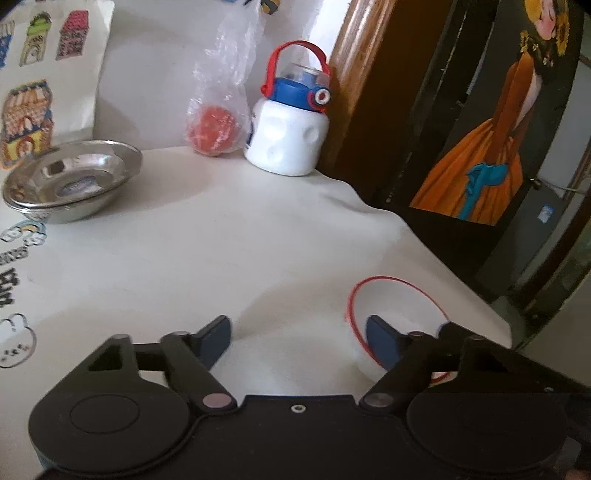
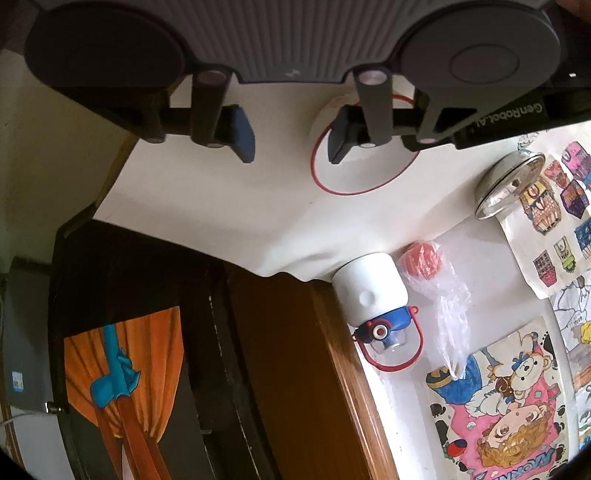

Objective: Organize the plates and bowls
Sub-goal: 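Close both grippers on the second white bowl rim and lift it, then carry the white bowl with both grippers to the stacked bowls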

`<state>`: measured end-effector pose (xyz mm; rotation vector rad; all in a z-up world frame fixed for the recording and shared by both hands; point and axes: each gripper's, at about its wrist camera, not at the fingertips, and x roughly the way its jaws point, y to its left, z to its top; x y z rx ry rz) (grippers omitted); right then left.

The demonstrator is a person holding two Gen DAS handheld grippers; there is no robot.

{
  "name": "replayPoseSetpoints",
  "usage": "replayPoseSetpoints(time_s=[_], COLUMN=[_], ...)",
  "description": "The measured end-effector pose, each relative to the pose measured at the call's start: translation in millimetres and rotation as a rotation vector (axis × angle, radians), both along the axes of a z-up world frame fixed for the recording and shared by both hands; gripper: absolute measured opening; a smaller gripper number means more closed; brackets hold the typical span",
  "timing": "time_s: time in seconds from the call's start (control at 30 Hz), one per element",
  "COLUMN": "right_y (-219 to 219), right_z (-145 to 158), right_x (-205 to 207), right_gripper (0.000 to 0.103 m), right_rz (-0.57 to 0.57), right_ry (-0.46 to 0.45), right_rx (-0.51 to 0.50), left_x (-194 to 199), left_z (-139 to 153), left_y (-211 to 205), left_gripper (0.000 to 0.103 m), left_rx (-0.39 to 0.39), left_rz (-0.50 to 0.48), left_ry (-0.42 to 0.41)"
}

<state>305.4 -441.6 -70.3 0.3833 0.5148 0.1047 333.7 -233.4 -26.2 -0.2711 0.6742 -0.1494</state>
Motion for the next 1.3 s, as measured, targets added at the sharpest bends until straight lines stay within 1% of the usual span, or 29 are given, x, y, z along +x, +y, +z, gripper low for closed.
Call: replayPoseSetpoints(time_s=[0.03,0.07,0.1,0.13,0.17,0.23,0.27,0.33,0.4,0.47,0.57,0.63,0.8,0.9,1.03,1.13,1.3], right_y=[1,1,2,3,4,5,5,6,8,10,14,17,24,23,28,35,55], right_z=[0,0,0,0,-1,-2,-2,-3,-4,-6,-7,-6,-3,-4,-5,2,23], right_x=[0,1,0,0,-1,0,-1,-2,-2,-2,-2,-4,-9,-10,-18,-28,-46], right_gripper=[0.035,0.033,0.030,0.028,0.027,0.023,0.022,0.019,0.017,0.017,0.016,0.014,0.010,0.009,0.009,0.009,0.009], right_rz=[0.002,0.003,0.001,-0.004,-0.008,-0.017,-0.022,-0.037,-0.050,-0.061,-0.085,-0.107,-0.140,-0.138,-0.129,-0.121,-0.085], right_ry=[-0.002,-0.002,-0.003,-0.002,0.000,0.003,0.003,0.003,0.006,0.010,0.008,0.007,0.008,0.023,0.034,0.020,-0.016], right_rx=[0.011,0.021,0.027,0.033,0.041,0.063,0.072,0.095,0.119,0.137,0.135,0.134,0.120,0.152,0.182,0.181,0.175], left_x=[1,1,1,1,1,0,1,1,1,2,4,6,3,1,-6,-16,-37], left_z=[0,-1,-2,-2,-2,-2,-2,-3,-4,-5,-8,-9,-9,-8,-1,5,17], left_y=[0,-1,-1,-1,-2,-4,-5,-6,-7,-8,-6,-5,-5,-2,5,11,31], left_gripper=[0.069,0.066,0.059,0.052,0.049,0.037,0.034,0.025,0.020,0.020,0.020,0.020,0.016,0.011,0.011,0.011,0.010], left_rx=[-0.012,-0.025,-0.041,-0.055,-0.066,-0.083,-0.092,-0.115,-0.137,-0.141,-0.171,-0.187,-0.167,-0.175,-0.182,-0.179,-0.193], left_rz=[-0.005,-0.013,-0.023,-0.032,-0.040,-0.056,-0.062,-0.068,-0.075,-0.079,-0.080,-0.082,-0.083,-0.072,-0.056,-0.048,-0.032], left_ry=[-0.001,-0.001,-0.002,-0.005,-0.008,-0.016,-0.018,-0.017,-0.017,-0.018,-0.008,0.000,-0.007,-0.002,-0.011,-0.019,-0.029])
